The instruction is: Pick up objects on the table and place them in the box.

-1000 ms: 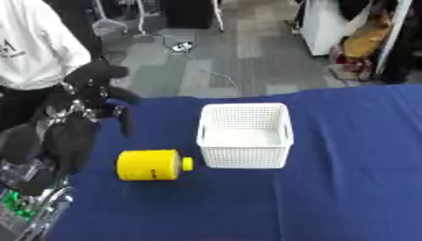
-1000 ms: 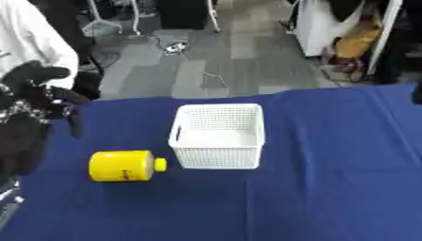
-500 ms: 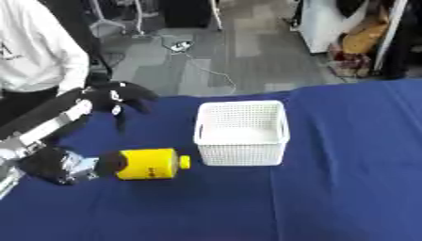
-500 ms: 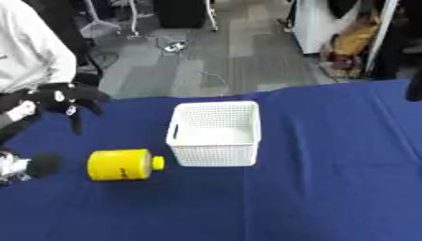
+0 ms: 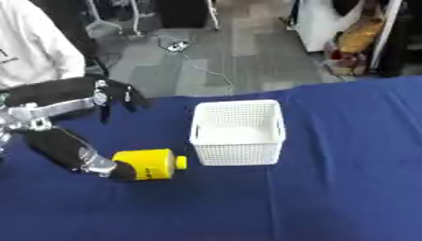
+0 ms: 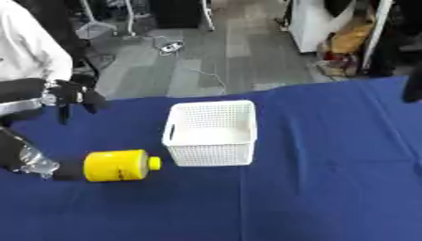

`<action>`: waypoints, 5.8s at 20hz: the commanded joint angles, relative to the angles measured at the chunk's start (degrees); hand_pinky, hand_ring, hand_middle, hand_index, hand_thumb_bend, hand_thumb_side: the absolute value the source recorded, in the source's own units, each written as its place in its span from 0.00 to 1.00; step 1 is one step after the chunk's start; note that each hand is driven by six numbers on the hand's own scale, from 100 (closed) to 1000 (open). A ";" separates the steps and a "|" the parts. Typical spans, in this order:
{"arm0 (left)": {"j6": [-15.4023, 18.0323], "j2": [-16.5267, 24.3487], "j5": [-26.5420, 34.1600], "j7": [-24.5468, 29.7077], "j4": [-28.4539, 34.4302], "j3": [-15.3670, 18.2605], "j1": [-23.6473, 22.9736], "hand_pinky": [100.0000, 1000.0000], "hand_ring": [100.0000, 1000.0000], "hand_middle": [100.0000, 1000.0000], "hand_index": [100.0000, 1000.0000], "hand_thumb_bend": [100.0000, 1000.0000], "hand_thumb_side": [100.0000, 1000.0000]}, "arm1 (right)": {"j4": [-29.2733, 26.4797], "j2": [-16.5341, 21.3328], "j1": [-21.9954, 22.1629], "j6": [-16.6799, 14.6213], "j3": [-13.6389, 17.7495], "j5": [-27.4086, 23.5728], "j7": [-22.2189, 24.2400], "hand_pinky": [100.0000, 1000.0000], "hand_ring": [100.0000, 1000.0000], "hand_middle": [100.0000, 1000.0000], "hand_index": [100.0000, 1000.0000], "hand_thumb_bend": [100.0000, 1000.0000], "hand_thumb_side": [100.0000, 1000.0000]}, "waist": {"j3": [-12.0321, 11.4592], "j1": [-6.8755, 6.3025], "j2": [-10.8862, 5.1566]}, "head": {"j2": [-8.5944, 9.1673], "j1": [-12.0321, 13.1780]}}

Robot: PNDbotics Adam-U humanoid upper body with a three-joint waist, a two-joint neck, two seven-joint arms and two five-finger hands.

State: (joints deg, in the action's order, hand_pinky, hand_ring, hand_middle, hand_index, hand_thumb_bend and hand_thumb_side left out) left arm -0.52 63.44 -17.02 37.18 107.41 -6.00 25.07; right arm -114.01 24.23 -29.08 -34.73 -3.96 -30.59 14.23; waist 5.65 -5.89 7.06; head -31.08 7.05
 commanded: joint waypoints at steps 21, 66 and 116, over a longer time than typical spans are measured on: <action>4.16 -5.24 -17.76 14.78 -30.94 -7.48 16.59 0.68 0.84 0.90 0.93 0.85 0.60 | -0.58 0.46 -1.18 0.39 0.15 -0.44 0.75 0.30 0.37 0.55 0.75 0.00 1.00 | 1.22 0.83 0.84 | 1.19 1.12; 9.45 -10.23 -19.96 14.78 -38.75 -12.53 16.94 0.67 0.79 0.85 0.92 0.78 0.50 | -0.58 -2.13 -3.71 2.33 -0.36 -0.95 2.38 0.30 0.37 0.55 0.76 0.00 1.00 | 4.34 0.86 3.00 | 3.29 4.96; 11.34 -9.86 -25.59 14.78 -40.51 -9.72 18.51 0.72 0.81 0.90 0.90 0.53 0.44 | -0.58 -3.62 -6.55 2.97 -0.25 -1.33 2.36 0.31 0.37 0.55 0.76 0.00 1.00 | 6.33 0.83 6.59 | 6.42 5.84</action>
State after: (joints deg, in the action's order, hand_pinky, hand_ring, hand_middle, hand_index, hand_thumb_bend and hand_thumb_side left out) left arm 10.39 51.27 -42.39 51.63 66.74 -16.59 42.88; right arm -114.01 20.14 -34.46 -31.95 -4.43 -31.65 16.48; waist 11.99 -5.22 14.52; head -25.46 12.16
